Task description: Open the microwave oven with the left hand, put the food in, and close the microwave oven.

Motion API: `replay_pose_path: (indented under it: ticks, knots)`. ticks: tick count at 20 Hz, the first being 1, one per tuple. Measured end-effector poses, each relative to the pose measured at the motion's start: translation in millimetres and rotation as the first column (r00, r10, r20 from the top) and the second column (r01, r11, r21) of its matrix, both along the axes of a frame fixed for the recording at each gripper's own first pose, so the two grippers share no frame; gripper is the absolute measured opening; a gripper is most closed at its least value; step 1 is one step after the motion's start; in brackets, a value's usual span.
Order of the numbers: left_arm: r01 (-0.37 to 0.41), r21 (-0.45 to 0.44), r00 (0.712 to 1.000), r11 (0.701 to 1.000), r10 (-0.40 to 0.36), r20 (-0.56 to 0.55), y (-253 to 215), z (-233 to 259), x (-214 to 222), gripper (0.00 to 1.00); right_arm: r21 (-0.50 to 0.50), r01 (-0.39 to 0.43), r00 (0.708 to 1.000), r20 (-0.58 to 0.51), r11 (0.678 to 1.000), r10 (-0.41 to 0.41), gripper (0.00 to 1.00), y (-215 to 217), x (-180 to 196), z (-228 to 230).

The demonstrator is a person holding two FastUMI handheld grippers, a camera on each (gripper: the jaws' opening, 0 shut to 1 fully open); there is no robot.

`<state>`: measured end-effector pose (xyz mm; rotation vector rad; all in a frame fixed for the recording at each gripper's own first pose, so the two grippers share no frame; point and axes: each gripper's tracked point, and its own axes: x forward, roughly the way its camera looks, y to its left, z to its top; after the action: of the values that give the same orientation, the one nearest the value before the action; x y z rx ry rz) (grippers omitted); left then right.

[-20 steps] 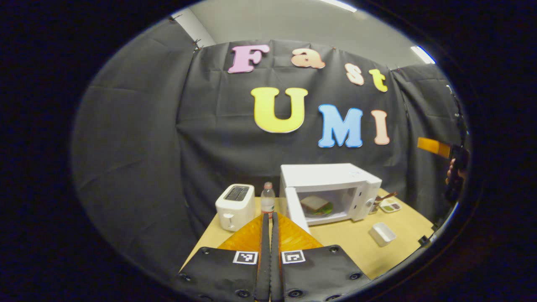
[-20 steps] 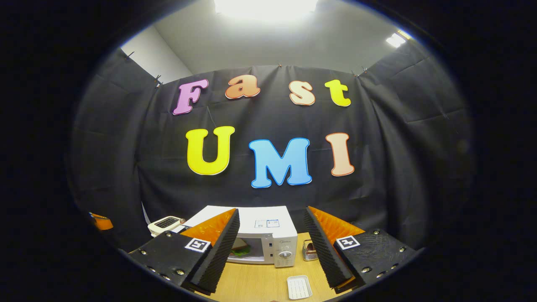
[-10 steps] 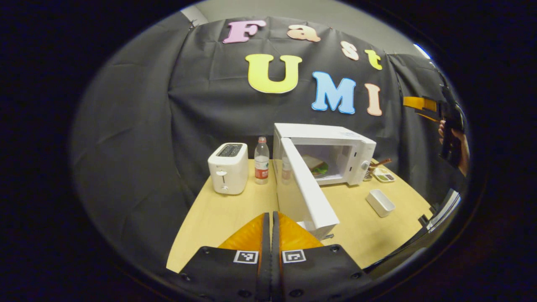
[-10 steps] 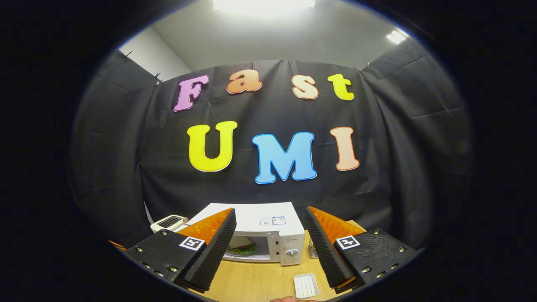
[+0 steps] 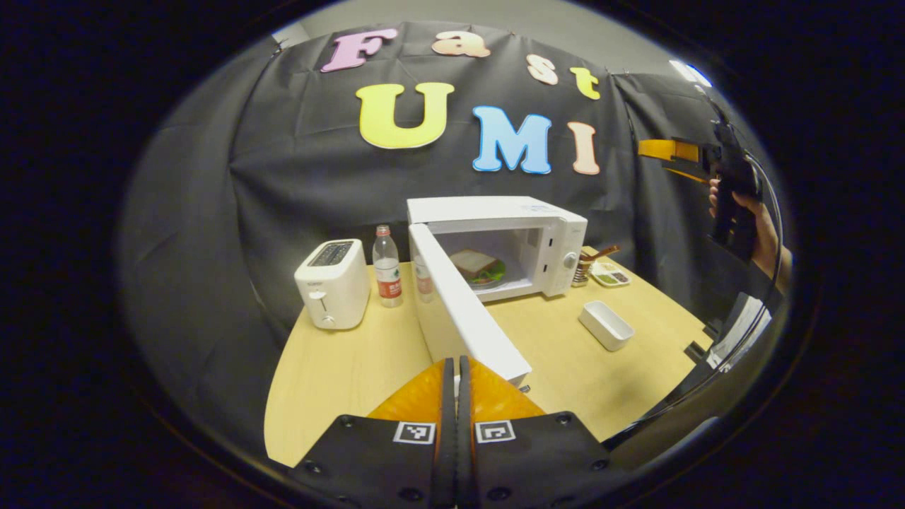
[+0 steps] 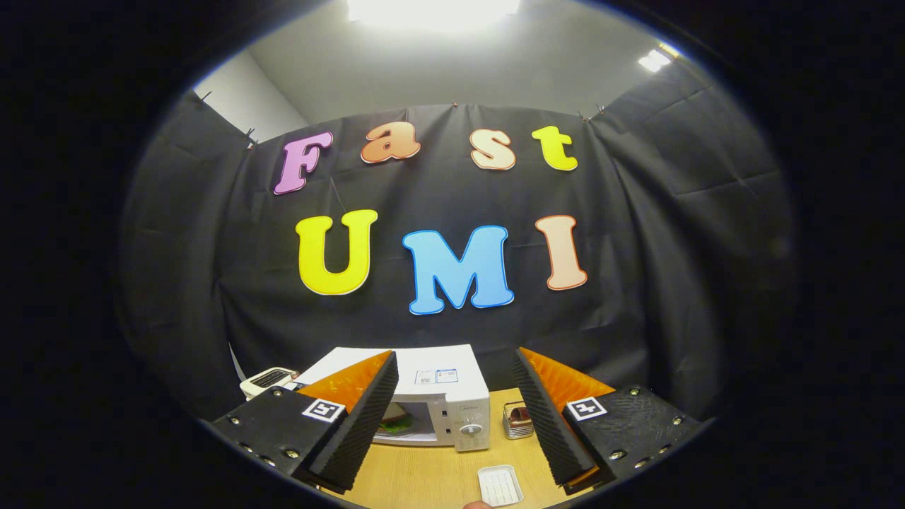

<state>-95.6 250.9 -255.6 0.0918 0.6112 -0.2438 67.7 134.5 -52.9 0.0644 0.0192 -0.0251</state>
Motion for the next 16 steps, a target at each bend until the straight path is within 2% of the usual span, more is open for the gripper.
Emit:
replay_pose_path:
  ticks: [3,7,15,16]
  knots:
    - [0.022,-0.023,1.0,0.999,-0.022,-0.009,-31.3,-4.0,9.5,0.05,-0.005,-0.016,1.0,0.014,1.0,0.016,0.98,-13.4,4.7,3.8]
    - [0.035,-0.083,0.999,0.996,-0.037,-0.025,-78.4,-11.9,26.0,0.07,-0.028,-0.019,0.999,0.032,0.999,0.02,0.98,-34.7,10.1,11.2]
    - [0.127,-0.098,0.991,0.987,-0.131,-0.04,-159.4,-23.5,59.9,0.09,0.018,0.018,1.0,0.011,1.0,-0.018,0.98,-86.2,19.8,0.9]
    - [0.134,-0.104,0.989,0.986,-0.139,-0.045,-167.1,-26.5,64.9,0.07,0.024,0.025,1.0,0.009,0.999,-0.025,0.98,-92.8,21.6,-2.0]
